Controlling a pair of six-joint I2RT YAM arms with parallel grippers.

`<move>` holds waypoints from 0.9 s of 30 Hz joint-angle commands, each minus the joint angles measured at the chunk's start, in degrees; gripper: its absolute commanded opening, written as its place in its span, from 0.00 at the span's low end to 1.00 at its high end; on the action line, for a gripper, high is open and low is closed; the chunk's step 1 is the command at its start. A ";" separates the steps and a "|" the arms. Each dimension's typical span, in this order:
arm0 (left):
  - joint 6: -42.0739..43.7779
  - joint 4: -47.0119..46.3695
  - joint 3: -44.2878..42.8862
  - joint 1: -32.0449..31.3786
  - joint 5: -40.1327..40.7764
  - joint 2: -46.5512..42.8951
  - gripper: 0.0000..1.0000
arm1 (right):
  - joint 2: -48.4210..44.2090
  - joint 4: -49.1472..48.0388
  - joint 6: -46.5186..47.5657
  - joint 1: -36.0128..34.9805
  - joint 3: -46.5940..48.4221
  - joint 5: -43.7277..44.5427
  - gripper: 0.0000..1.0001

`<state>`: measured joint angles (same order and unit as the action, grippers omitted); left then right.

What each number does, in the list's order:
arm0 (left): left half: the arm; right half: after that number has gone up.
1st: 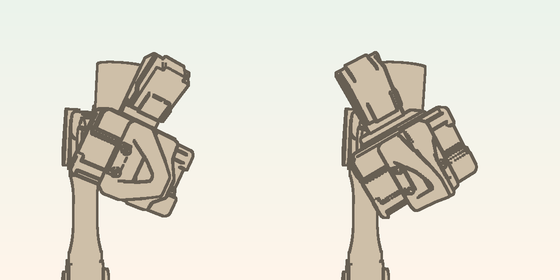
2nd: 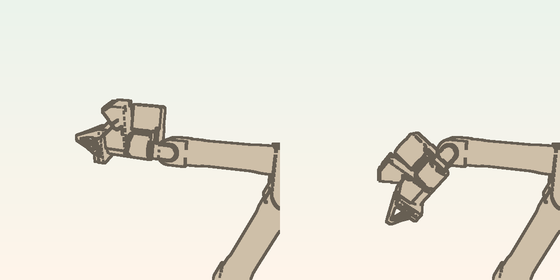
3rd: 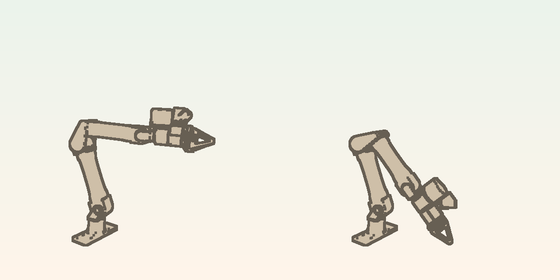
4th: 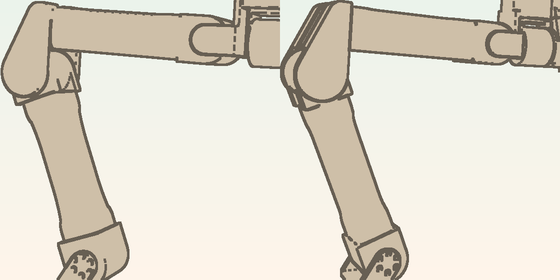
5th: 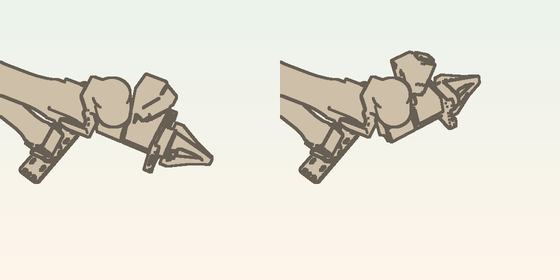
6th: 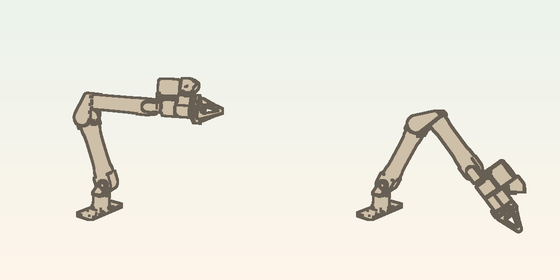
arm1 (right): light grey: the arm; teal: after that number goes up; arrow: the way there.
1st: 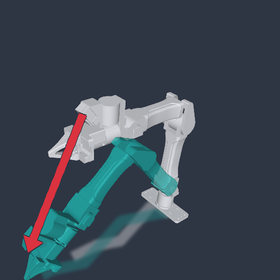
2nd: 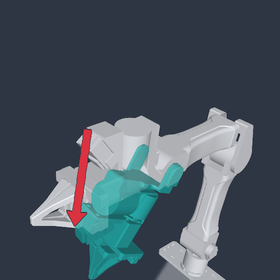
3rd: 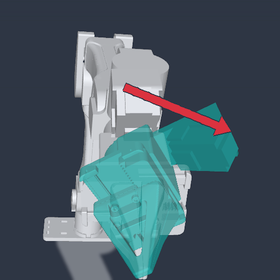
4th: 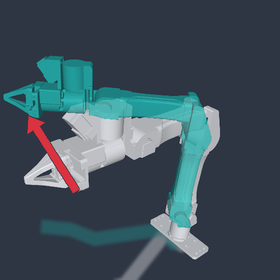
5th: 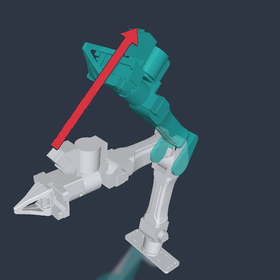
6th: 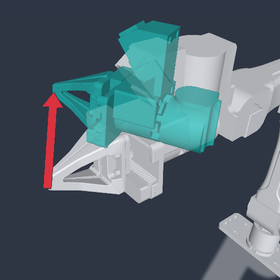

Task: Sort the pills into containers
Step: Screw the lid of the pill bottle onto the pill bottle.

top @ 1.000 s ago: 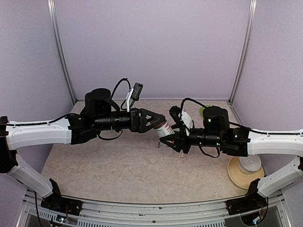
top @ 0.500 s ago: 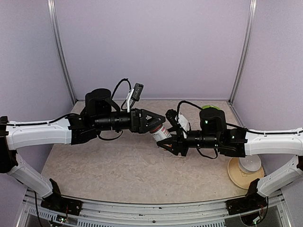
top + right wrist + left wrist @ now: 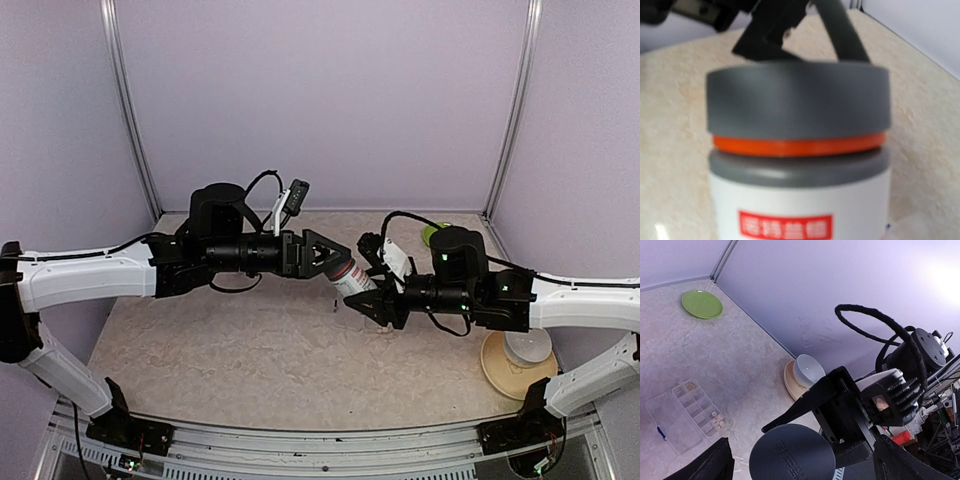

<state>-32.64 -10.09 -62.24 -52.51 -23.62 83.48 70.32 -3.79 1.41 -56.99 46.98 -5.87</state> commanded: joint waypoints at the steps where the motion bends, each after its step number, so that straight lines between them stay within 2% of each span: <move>1: -1.83 3.55 -2.39 1.29 -0.58 2.17 0.92 | -0.39 1.90 2.59 -1.59 1.52 3.36 0.12; 18: -3.07 4.90 -3.67 1.81 -3.72 4.73 0.62 | 0.36 3.68 2.74 -2.37 2.10 9.27 0.12; 27: -2.02 5.87 -4.57 1.10 -4.88 5.92 0.60 | 1.17 4.19 2.36 -2.43 2.94 10.56 0.12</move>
<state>-35.86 -4.78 -64.77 -50.98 -27.35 88.88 71.29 1.08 3.99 -58.87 47.29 3.62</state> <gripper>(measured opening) 0.605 0.513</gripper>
